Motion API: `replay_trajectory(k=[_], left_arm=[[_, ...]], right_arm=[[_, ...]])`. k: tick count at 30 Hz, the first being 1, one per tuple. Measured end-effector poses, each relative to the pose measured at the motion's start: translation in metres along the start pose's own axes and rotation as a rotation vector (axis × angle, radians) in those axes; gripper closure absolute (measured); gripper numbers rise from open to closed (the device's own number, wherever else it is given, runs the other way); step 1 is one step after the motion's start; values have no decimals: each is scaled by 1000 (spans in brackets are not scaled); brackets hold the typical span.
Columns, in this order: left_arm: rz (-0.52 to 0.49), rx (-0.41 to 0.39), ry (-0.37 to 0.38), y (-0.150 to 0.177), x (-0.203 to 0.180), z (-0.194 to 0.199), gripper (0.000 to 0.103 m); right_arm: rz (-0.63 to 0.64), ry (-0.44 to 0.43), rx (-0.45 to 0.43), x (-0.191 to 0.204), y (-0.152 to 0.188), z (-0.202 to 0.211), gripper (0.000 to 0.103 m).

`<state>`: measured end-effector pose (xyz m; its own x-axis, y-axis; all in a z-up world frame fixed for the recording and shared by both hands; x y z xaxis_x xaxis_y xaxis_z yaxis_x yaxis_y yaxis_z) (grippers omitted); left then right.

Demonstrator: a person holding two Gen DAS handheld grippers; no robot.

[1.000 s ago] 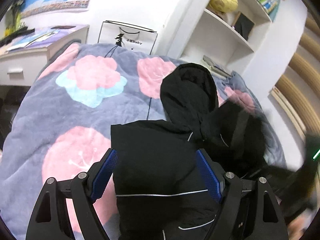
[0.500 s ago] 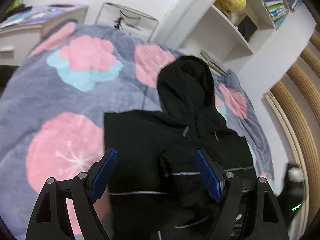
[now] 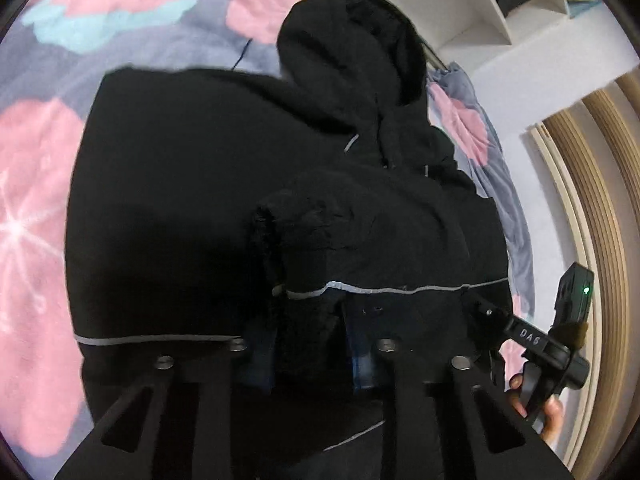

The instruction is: Fold large clothes

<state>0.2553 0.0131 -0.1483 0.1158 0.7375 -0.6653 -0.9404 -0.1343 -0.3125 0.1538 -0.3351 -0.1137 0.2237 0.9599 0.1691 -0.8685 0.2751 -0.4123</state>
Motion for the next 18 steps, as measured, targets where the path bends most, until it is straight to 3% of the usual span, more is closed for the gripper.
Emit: replay_trajectory(k=[3,6,8,10,12,13,15,17,18], left_arm=[[60,-52,71,-9,0,19,86],[65,-129,99,-26,-10,64,86],[94,-102,81,-26,-9,88,85],[78,-61,115,-20,-5,99,81],[37,-18,41,-14,6,91,77],[34,12,-62,-9,18,78,75],[21,77,-170,2,29,59,73],[-24,109,-213,8,28,47,69],[-47,122,-253,8,29,42,62]], right_arm=[[61,21,1,7,-4,4,55],[83,-29,-51,14,-12,33,55],[98,-26,-118,16,-19,53,53],[105,0,-148,13,-26,62,45],[108,57,-120,7,-29,51,44],[102,81,-102,3,-29,44,44],[82,150,-10,-8,-22,13,45],[96,198,0,-11,-20,-4,45],[121,230,3,-11,-19,-10,45]])
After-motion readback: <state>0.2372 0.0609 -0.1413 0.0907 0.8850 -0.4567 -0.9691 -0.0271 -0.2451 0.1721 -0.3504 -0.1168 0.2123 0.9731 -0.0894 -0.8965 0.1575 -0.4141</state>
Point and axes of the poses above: each gripper's, at about its wrist camera, not at the fingertips, and z roughly against the way its jaws point, x to its left, y to its underside, the point moved 8 cm from there along -z, roughly the way its jaws point, and after that the axes turned 6 degrees about y, right-handed, at the moved point
